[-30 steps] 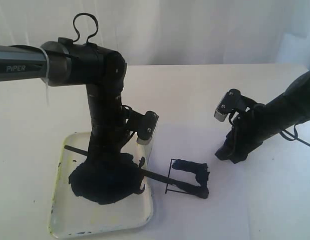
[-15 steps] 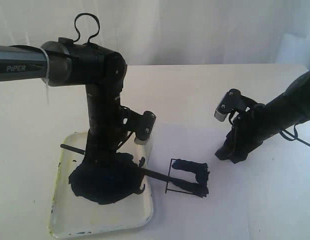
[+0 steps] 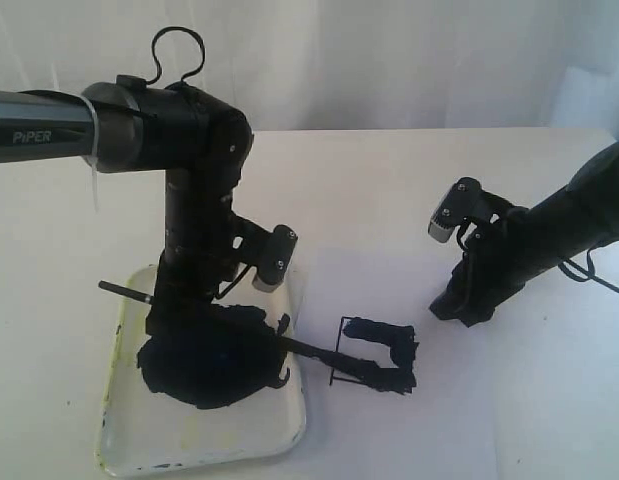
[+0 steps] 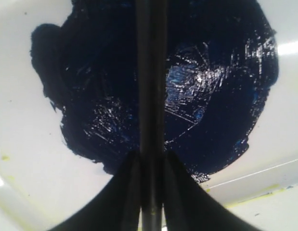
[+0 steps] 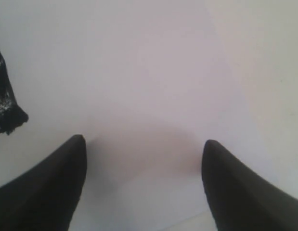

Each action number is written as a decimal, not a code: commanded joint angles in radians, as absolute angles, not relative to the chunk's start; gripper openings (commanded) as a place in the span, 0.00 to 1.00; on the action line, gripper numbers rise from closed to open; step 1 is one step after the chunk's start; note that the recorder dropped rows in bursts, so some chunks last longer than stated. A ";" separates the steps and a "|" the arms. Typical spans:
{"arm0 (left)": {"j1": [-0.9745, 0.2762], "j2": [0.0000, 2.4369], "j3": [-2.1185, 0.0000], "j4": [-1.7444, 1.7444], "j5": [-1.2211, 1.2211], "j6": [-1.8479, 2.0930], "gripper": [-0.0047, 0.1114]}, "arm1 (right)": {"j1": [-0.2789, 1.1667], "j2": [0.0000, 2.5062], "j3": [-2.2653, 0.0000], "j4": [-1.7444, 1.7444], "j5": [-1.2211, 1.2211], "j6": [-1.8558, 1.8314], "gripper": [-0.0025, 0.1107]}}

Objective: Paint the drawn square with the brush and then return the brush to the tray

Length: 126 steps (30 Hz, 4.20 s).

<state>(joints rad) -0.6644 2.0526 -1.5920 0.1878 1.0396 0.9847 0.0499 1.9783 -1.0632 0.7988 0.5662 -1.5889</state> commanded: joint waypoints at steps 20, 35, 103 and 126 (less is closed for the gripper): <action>-0.670 2.046 -1.585 0.285 1.152 0.936 0.04 | 0.049 1.997 -1.055 0.766 0.542 -1.592 0.59; -0.670 2.046 -1.585 0.334 1.160 0.915 0.04 | 0.049 1.997 -1.055 0.766 0.542 -1.592 0.59; -0.724 2.085 -1.583 0.403 1.138 0.817 0.04 | 0.049 1.997 -1.055 0.766 0.542 -1.569 0.59; -0.805 2.082 -1.585 0.591 1.206 0.777 0.04 | 0.049 1.997 -1.055 0.766 0.542 -1.569 0.59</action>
<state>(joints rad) -0.7936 2.0906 -1.5920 0.5443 1.1231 0.8028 0.0499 1.9783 -1.0632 0.7988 0.5602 -1.5714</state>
